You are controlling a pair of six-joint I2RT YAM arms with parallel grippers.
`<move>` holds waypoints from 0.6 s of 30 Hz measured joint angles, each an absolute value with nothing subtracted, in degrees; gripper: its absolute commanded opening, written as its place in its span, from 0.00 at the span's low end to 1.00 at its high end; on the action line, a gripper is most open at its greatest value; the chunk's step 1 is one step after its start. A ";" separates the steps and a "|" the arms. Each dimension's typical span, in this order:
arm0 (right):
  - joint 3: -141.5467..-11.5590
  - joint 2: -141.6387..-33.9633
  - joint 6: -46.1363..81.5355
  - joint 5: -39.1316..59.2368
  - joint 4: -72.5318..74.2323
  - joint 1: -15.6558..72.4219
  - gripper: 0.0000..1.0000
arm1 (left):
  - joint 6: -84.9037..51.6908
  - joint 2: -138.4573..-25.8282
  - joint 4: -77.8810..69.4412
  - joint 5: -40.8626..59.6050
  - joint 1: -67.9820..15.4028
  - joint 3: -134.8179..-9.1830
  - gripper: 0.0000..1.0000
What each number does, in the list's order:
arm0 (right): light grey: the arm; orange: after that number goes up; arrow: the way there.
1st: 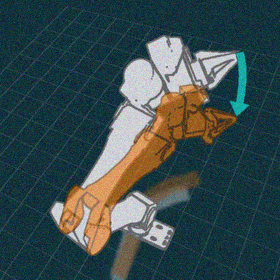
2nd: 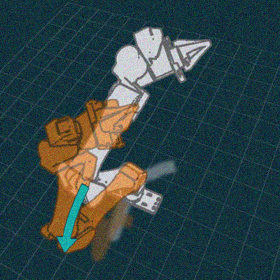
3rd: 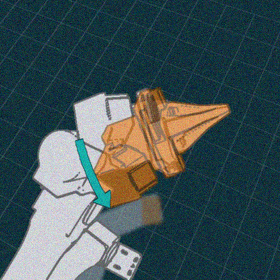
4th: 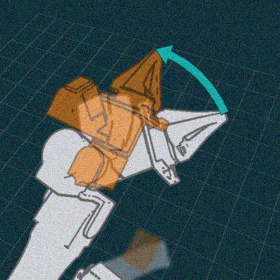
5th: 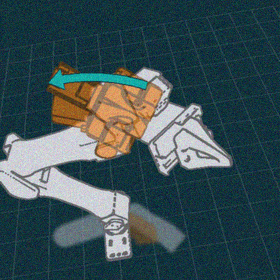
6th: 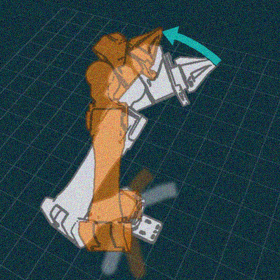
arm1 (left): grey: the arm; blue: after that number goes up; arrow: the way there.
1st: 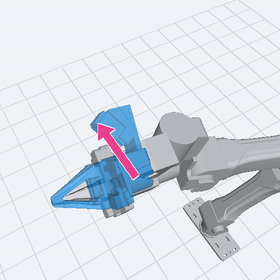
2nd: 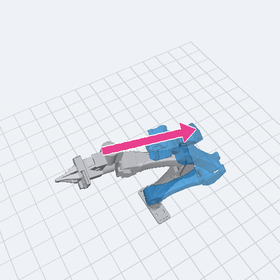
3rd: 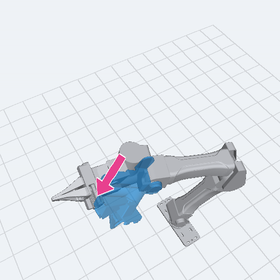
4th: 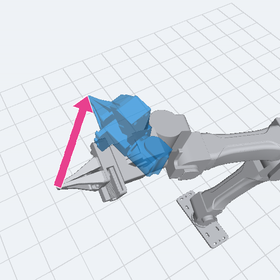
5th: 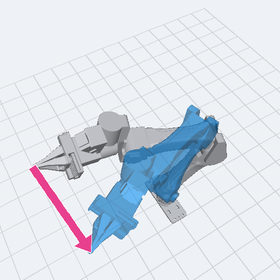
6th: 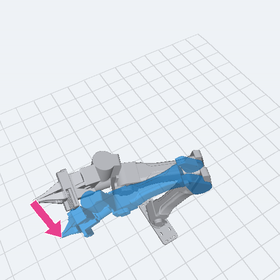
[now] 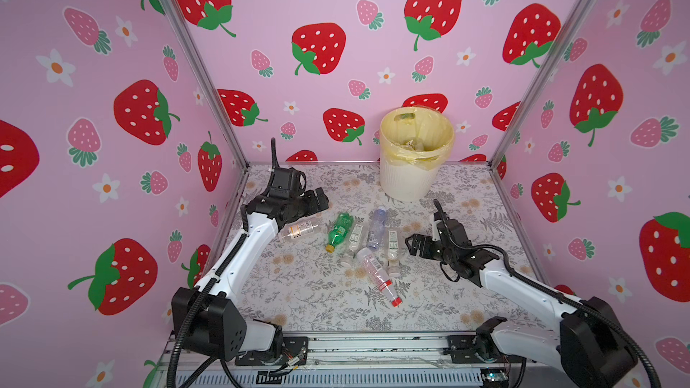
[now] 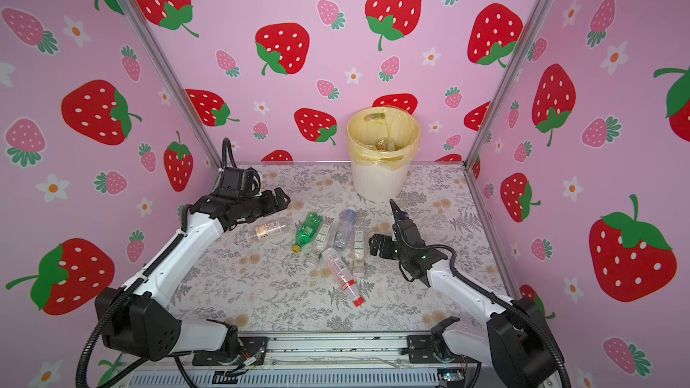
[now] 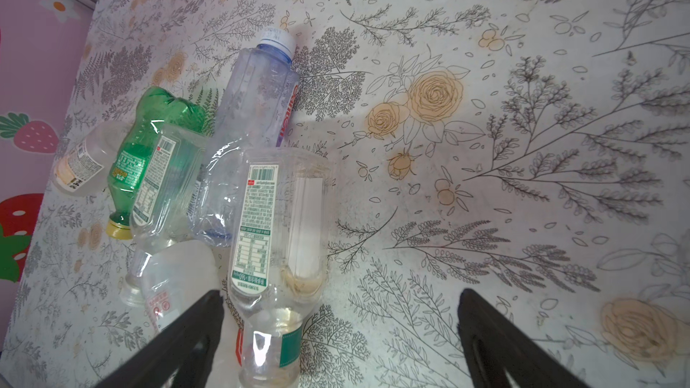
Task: Throw the plastic bottles in the bin
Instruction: 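Draw the left gripper back from the bin while the right moves toward the pile, then lower the right gripper onto the clear bottle with a green-white label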
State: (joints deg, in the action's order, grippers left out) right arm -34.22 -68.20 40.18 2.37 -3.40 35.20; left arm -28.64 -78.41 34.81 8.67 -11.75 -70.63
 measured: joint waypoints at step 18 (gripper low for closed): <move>-38.30 -77.91 40.21 -2.70 -2.57 43.83 0.96 | -22.15 -72.95 37.65 7.07 -4.49 -67.24 0.99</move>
